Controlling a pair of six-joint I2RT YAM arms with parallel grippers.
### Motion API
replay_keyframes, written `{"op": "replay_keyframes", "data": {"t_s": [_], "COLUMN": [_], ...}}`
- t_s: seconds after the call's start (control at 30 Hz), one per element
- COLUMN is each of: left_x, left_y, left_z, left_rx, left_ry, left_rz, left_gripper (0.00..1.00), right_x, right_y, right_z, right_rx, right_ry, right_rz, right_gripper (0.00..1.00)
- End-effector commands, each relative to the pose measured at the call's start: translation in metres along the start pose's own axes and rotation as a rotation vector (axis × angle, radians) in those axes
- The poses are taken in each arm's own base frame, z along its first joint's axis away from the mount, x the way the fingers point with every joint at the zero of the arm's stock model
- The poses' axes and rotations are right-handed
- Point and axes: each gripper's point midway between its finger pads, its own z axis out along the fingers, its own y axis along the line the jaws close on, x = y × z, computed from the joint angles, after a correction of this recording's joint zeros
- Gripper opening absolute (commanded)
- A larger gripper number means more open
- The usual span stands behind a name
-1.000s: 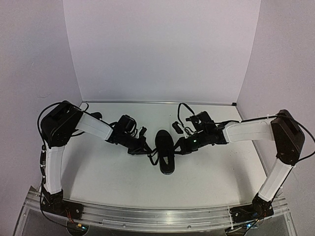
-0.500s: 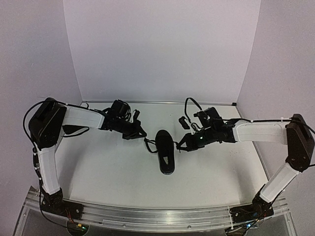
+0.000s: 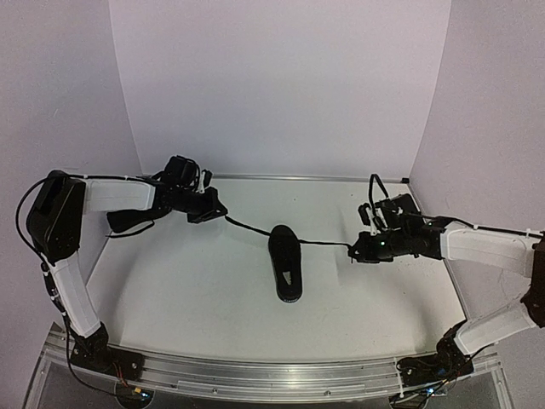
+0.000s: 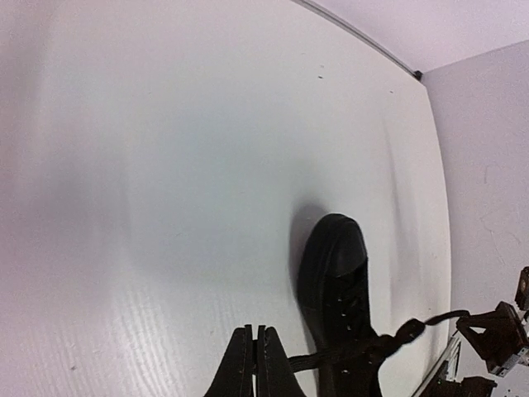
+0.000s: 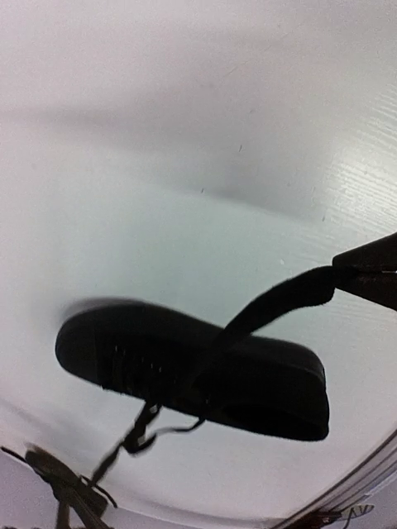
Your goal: Tie the shoes
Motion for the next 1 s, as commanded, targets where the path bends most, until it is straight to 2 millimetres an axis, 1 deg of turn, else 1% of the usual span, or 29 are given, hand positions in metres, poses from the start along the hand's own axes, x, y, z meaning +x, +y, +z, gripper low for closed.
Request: {"op": "replay_keyframes", "data": {"t_s": [0.0,0.13,0.2,0.27,0.37,0.43,0.5,0.6,0.63,0.7,0.83,0.9,0.97], "left_x": [-0.004,0.002,0.004,0.011,0.025,0.033,0.038,0.044,0.045,0.047,0.048,0.048,0.048], "left_y": [0.028,0.069,0.075,0.067,0.046,0.037,0.031,0.028,0.028,0.03,0.031,0.031,0.032], "left_z": [-0.03,-0.053,-0.059,-0.052,-0.033,-0.025,-0.02,-0.015,-0.015,-0.014,-0.015,-0.015,-0.015], "left_rx": [-0.122,-0.229,-0.23,-0.165,-0.054,-0.028,-0.009,0.01,0.01,0.006,0.004,0.001,-0.004], "left_ry": [-0.076,-0.124,-0.131,-0.098,-0.024,0.004,0.022,0.035,0.038,0.042,0.039,0.037,0.037], "left_rz": [-0.05,-0.134,-0.147,-0.131,-0.093,-0.06,-0.042,-0.037,-0.036,-0.037,-0.041,-0.039,-0.039], "left_gripper": [0.0,0.0,0.0,0.0,0.0,0.0,0.0,0.0,0.0,0.0,0.0,0.0,0.0], "right_x": [0.007,0.014,0.016,0.02,0.032,0.03,0.028,0.024,0.02,0.02,0.014,0.014,0.008], "right_y": [-0.035,-0.058,-0.059,-0.052,-0.028,-0.008,0.001,0.008,0.012,0.017,0.034,0.039,0.048], "right_z": [0.001,0.002,0.006,0.019,0.05,0.065,0.076,0.089,0.093,0.104,0.125,0.137,0.146], "right_rx": [0.15,0.228,0.217,0.161,-0.008,-0.124,-0.175,-0.203,-0.214,-0.231,-0.266,-0.271,-0.284], "right_ry": [-0.028,-0.041,-0.042,-0.018,0.068,0.093,0.11,0.13,0.13,0.148,0.163,0.174,0.166], "right_rz": [0.1,0.158,0.161,0.149,0.116,0.09,0.07,0.041,0.029,0.011,-0.031,-0.047,-0.074], "right_gripper": [0.0,0.0,0.0,0.0,0.0,0.0,0.0,0.0,0.0,0.0,0.0,0.0,0.0]}}
